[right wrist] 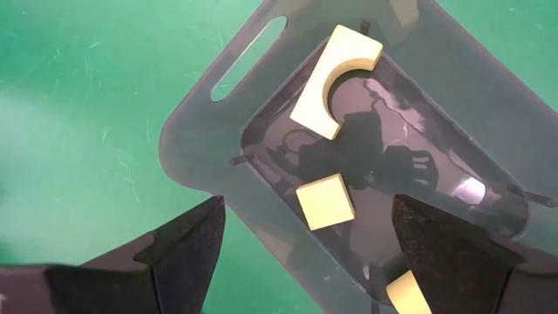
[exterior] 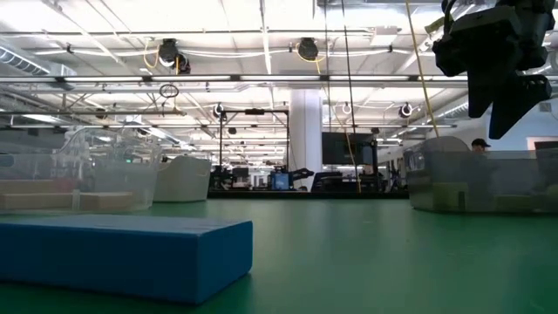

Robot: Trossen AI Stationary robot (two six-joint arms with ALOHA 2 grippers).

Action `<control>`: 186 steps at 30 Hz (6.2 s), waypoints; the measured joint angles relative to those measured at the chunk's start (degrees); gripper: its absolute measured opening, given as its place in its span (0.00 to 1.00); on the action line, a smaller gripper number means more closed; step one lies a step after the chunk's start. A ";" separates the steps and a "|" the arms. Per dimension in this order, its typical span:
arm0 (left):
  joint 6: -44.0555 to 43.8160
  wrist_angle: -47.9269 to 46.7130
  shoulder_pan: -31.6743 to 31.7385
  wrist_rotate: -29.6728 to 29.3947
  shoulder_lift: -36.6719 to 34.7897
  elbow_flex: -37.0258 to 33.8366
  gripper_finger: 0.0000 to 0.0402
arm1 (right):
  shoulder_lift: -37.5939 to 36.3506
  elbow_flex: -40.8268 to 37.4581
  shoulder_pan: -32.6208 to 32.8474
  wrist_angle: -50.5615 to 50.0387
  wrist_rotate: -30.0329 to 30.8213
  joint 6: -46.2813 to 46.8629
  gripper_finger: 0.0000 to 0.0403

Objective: Sort & place blocks by color
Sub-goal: Put the left blue block into the white bin

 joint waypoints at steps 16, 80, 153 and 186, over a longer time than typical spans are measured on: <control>7.53 -6.40 -5.85 -1.13 -0.02 0.00 0.41 | 0.00 0.00 0.00 0.00 4.52 -1.29 0.79; 11.25 -4.63 -9.55 -8.15 -0.07 -3.67 0.37 | 0.00 -0.02 0.02 0.02 6.10 -1.53 0.79; 22.34 51.62 36.86 -36.89 -15.77 -3.43 0.23 | 3.60 -0.07 -5.43 66.94 16.46 -39.25 0.79; 6.83 60.97 38.68 -27.08 -12.49 -3.48 0.24 | 21.92 -0.04 -8.01 98.36 5.61 -19.29 0.78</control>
